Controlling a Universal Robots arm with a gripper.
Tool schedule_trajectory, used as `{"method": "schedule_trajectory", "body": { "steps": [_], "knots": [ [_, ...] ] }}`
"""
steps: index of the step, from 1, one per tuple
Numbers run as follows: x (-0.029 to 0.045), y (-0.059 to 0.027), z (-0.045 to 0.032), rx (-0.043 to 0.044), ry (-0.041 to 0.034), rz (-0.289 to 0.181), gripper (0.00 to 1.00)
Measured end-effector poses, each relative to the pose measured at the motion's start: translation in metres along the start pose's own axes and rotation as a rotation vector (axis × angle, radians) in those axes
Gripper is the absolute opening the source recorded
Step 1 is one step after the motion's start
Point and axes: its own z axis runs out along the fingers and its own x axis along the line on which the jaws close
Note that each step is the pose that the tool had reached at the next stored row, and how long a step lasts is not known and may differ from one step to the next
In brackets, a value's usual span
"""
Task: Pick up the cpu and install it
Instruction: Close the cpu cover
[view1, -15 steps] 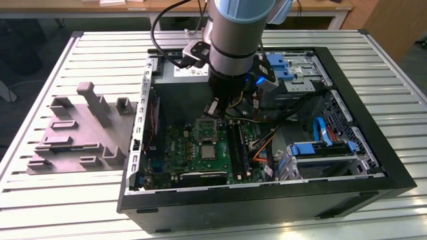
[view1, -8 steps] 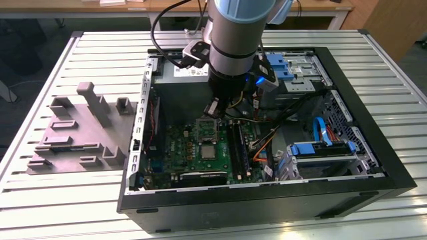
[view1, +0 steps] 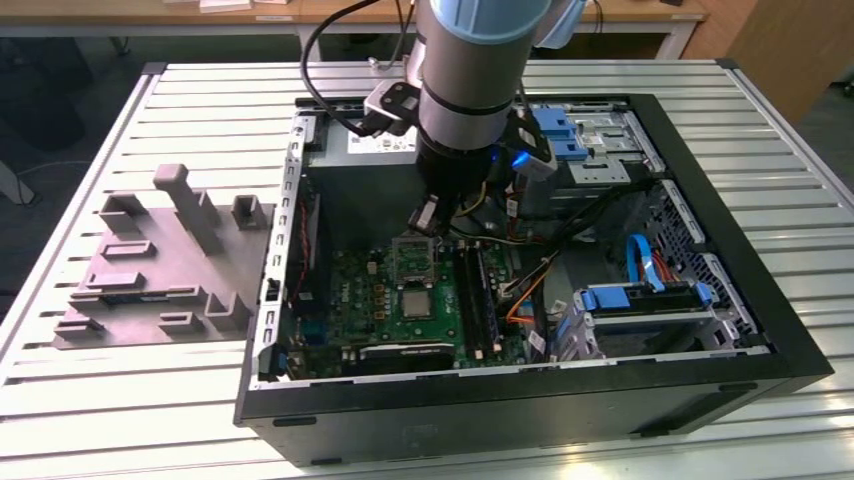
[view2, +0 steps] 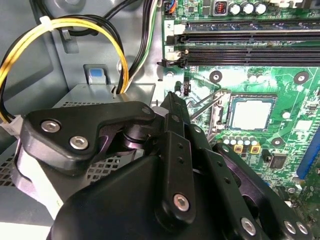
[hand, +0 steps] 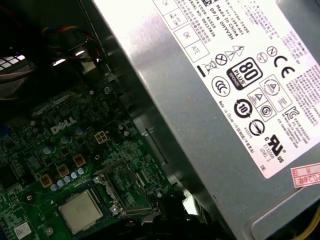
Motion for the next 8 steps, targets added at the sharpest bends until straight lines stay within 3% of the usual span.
{"method": "schedule_trajectory", "body": {
  "steps": [8],
  "knots": [
    [0.0004, 0.0013, -0.0026, -0.0002, 0.0087, -0.038, 0.11]
  ]
}}
